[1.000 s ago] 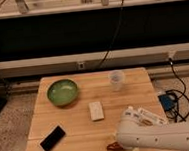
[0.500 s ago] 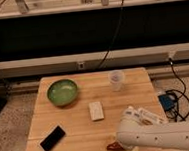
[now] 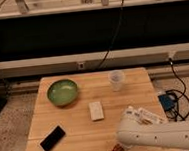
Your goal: Place the pepper in the ceramic bowl
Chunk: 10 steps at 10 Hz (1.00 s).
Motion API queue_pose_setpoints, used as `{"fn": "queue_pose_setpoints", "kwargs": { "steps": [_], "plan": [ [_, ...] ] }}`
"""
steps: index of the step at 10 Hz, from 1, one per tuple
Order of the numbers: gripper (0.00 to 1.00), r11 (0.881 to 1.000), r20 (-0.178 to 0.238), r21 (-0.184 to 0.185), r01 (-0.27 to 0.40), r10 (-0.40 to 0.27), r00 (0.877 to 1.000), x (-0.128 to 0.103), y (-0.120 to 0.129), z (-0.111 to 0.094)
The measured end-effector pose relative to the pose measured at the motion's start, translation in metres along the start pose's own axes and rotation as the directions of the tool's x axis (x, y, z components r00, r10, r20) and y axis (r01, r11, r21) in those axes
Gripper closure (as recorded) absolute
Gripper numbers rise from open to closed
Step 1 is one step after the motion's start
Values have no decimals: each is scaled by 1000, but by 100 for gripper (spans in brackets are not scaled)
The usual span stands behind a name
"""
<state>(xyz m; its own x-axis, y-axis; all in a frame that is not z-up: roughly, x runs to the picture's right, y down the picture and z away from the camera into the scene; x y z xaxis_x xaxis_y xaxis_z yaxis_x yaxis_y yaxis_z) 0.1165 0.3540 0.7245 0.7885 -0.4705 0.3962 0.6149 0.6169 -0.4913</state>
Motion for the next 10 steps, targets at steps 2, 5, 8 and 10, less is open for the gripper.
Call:
{"fn": "queue_pose_setpoints", "kwargs": {
  "steps": [2,5,8,10],
  "plan": [
    [100,1000,2,-8,14,-14,1000,-3,-4,-2],
    [100,998,-9,-26,62,-62,998,-6,-33,-17],
    [100,990,-21,-48,130,-131,991,-2,-86,-37],
    [100,985,-19,-59,164,-165,986,2,-117,-46]
  ]
}}
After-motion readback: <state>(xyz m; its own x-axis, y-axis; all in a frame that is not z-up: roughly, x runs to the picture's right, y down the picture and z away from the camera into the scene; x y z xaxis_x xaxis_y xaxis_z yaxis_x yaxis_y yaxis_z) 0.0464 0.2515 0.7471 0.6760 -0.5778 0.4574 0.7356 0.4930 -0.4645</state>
